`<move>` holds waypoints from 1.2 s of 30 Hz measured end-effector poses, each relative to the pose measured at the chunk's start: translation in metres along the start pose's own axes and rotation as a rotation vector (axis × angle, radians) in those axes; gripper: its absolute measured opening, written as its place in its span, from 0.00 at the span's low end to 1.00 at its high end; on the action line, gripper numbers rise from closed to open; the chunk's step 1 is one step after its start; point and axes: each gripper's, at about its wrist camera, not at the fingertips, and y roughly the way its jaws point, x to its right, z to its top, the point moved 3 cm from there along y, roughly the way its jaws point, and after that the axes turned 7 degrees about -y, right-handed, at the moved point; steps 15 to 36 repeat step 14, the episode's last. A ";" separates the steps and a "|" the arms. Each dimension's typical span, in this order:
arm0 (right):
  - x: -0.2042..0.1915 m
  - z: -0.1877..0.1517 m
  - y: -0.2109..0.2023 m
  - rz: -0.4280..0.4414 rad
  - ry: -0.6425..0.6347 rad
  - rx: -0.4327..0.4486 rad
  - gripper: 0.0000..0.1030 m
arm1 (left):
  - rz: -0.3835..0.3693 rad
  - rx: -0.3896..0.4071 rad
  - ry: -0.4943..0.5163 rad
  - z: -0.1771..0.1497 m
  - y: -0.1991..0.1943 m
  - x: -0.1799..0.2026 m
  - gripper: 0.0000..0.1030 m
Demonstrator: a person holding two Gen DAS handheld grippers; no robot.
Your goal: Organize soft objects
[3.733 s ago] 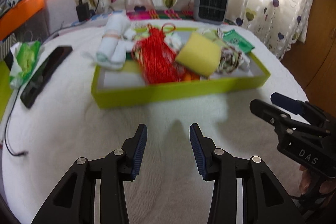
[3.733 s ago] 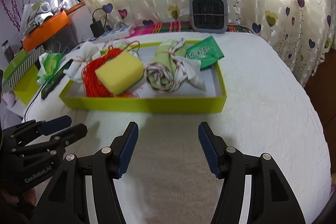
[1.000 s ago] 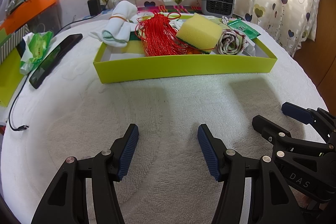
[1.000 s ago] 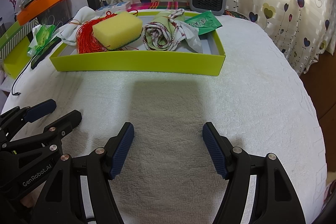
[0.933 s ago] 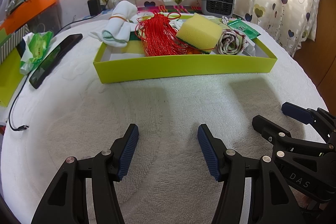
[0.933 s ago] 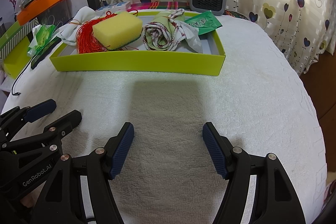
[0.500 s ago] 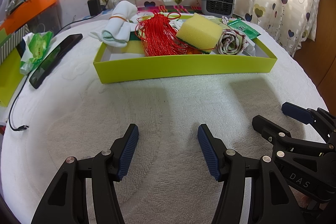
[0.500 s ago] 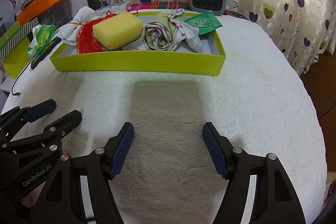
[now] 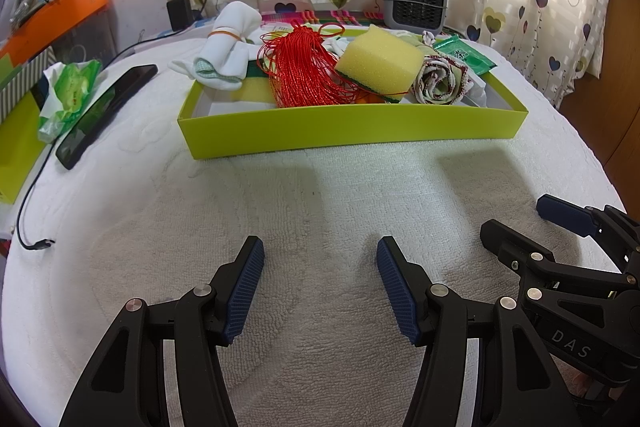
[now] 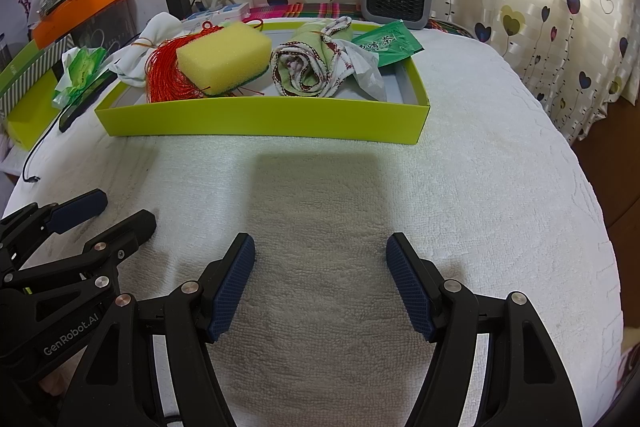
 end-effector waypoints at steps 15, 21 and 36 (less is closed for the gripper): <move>0.000 0.000 0.000 0.000 0.000 0.000 0.67 | 0.000 0.000 0.000 0.000 0.000 0.001 0.57; 0.000 0.000 0.000 0.000 0.000 0.000 0.67 | 0.000 0.000 0.000 0.000 0.000 0.001 0.57; 0.000 0.000 0.000 0.000 0.000 0.000 0.67 | 0.000 0.000 0.000 0.000 0.000 0.001 0.57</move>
